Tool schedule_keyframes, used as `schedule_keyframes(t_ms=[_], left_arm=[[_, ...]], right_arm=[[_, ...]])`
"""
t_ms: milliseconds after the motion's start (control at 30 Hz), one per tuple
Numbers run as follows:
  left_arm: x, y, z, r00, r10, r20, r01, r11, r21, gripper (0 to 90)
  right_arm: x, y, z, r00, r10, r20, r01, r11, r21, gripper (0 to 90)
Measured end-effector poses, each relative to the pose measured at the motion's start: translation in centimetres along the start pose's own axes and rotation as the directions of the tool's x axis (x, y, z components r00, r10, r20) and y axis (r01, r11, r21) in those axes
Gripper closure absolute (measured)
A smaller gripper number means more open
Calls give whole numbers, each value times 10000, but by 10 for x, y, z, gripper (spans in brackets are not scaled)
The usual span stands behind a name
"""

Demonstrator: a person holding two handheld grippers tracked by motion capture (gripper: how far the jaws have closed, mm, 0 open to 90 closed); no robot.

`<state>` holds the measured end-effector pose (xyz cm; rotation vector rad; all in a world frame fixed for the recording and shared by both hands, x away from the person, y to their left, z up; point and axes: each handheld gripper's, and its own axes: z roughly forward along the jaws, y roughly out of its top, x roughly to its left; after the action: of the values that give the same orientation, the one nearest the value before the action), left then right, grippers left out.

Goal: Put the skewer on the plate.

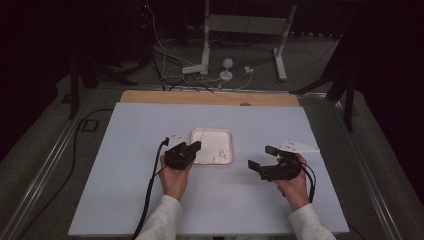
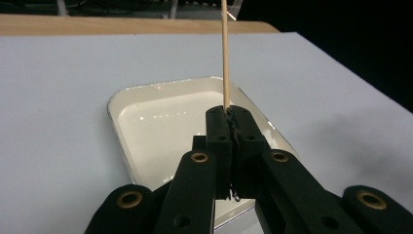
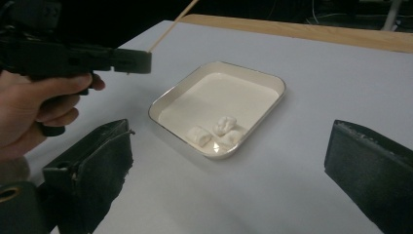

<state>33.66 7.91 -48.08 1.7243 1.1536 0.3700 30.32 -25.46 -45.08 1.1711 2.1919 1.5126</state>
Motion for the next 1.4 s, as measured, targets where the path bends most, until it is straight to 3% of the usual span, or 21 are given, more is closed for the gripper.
schedule_keyframes(t_ms=[467,800,867,1000,1067,1200,1400], left_arm=[[0,-12,26,9965,-366,-747,420,9965,720,888],[3,-16,35,9861,-880,-1411,1058,9866,1245,881],[4,-17,37,9819,-1115,-1531,1319,9827,1303,792],[2,-17,38,9846,-1349,-1109,1480,9817,1200,612],[0,-17,37,9871,-1387,-805,1470,9832,1080,573],[2,-14,32,9888,-1366,-598,1417,9855,932,510],[7,-6,14,9928,-1196,47,1193,9918,454,380]], right_arm=[[-13,-21,-33,9986,368,376,-358,9990,-261,38],[-13,-20,-36,9985,408,377,-395,9986,-348,38],[-13,-20,-36,9983,438,378,-424,9983,-388,37],[-14,-20,-37,9981,465,405,-448,9981,-420,38],[-15,-20,-37,9980,478,421,-460,9980,-430,38],[-14,-21,-37,9981,460,416,-442,9981,-427,38],[-14,-23,-38,9978,461,482,-441,9981,-420,38]])
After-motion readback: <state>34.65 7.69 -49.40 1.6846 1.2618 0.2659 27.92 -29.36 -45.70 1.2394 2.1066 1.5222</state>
